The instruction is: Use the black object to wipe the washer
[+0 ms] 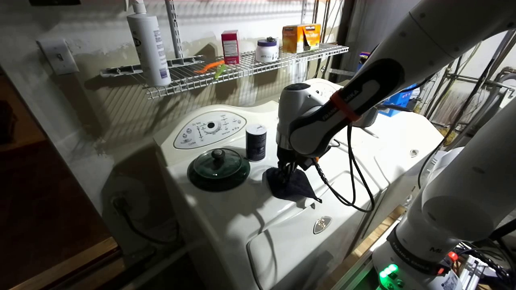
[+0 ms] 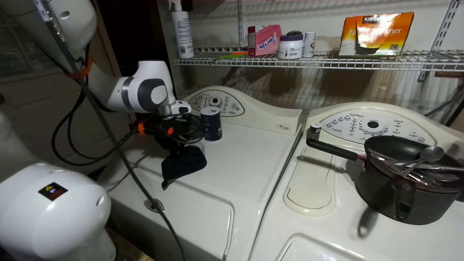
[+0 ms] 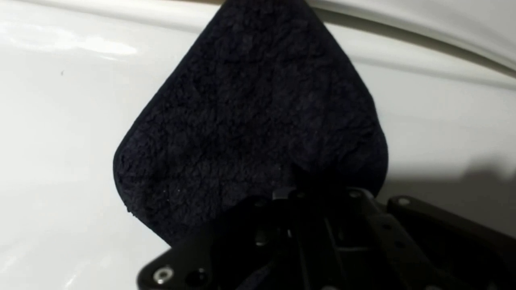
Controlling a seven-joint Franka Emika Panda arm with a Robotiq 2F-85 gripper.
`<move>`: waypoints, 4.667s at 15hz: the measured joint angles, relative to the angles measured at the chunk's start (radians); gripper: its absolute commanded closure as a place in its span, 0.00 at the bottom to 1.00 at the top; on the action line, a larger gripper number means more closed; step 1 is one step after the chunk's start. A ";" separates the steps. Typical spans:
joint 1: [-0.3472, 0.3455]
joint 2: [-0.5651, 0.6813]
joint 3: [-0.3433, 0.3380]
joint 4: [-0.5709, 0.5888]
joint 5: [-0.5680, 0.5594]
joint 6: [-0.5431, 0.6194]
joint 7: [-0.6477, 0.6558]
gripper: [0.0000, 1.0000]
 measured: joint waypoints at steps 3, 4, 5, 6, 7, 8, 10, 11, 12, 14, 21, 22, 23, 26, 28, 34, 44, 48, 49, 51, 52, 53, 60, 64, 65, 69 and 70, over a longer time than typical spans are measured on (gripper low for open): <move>-0.040 -0.071 -0.024 0.015 -0.026 -0.056 0.014 0.97; -0.060 -0.100 -0.032 0.024 -0.043 -0.076 0.019 0.97; -0.081 -0.127 -0.040 0.033 -0.062 -0.093 0.023 0.97; -0.105 -0.149 -0.045 0.044 -0.089 -0.105 0.036 0.97; -0.132 -0.165 -0.049 0.058 -0.115 -0.112 0.050 0.97; -0.158 -0.172 -0.053 0.072 -0.141 -0.114 0.059 0.97; -0.202 -0.162 -0.058 0.106 -0.186 -0.113 0.066 0.97; -0.216 -0.146 -0.062 0.125 -0.199 -0.113 0.066 0.97; -0.227 -0.122 -0.064 0.148 -0.214 -0.113 0.067 0.97; -0.244 -0.052 -0.064 0.208 -0.253 -0.113 0.077 0.97; -0.244 0.058 -0.082 0.294 -0.301 -0.108 0.089 0.89; -0.243 0.055 -0.082 0.294 -0.301 -0.108 0.089 0.89; -0.243 0.054 -0.082 0.293 -0.301 -0.108 0.089 0.97; -0.243 0.063 -0.090 0.302 -0.301 -0.106 0.101 0.97; -0.245 0.095 -0.105 0.336 -0.304 -0.091 0.122 0.97; -0.237 0.269 -0.137 0.486 -0.326 -0.068 0.155 0.97; -0.136 0.606 -0.191 0.741 -0.315 -0.006 0.175 0.97; -0.119 0.659 -0.239 0.830 -0.312 -0.049 0.194 0.97; -0.119 0.671 -0.251 0.849 -0.307 -0.059 0.201 0.97; -0.123 0.690 -0.280 0.884 -0.282 -0.086 0.207 0.97; -0.130 0.697 -0.293 0.897 -0.266 -0.104 0.208 0.97; -0.139 0.701 -0.305 0.907 -0.248 -0.120 0.208 0.97; -0.202 0.707 -0.367 0.919 -0.172 -0.161 0.239 0.97; -0.212 0.709 -0.415 0.916 -0.170 -0.168 0.305 0.97; -0.212 0.709 -0.426 0.916 -0.170 -0.169 0.325 0.97; -0.212 0.707 -0.451 0.914 -0.171 -0.170 0.362 0.97; -0.212 0.704 -0.457 0.910 -0.173 -0.170 0.362 0.97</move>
